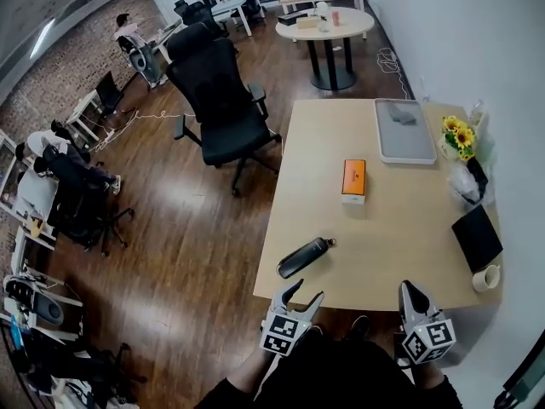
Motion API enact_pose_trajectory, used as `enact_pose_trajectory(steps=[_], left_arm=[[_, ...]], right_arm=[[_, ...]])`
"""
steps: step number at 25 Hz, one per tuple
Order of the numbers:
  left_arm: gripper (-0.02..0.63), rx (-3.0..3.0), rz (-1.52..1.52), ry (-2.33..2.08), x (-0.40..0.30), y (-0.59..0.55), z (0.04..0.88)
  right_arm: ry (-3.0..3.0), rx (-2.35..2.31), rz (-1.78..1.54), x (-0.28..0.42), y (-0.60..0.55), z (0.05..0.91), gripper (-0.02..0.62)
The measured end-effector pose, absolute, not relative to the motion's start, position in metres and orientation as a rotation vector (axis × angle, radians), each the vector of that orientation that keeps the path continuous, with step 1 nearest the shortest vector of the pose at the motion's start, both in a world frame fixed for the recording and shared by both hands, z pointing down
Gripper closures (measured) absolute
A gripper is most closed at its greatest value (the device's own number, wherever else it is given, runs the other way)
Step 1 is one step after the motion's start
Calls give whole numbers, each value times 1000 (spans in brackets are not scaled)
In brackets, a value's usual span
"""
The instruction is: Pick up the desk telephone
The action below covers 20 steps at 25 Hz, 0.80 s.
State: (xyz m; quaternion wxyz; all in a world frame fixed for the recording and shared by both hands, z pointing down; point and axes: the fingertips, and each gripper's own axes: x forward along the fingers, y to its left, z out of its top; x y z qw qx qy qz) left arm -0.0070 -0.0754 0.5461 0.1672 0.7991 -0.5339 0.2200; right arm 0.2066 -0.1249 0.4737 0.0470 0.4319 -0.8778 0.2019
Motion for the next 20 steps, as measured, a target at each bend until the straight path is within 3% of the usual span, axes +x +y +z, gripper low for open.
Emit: enact_pose_trajectory(steps=[9,20], left_arm=[[377,2298,1120,-1406,-75,-140,626],[370,2290,1277,-1265,-77,-165,681]], right_arm=[[-2611,1461,567,199,-157,455,595],[-2524,1479,631,186,-154,474,595]])
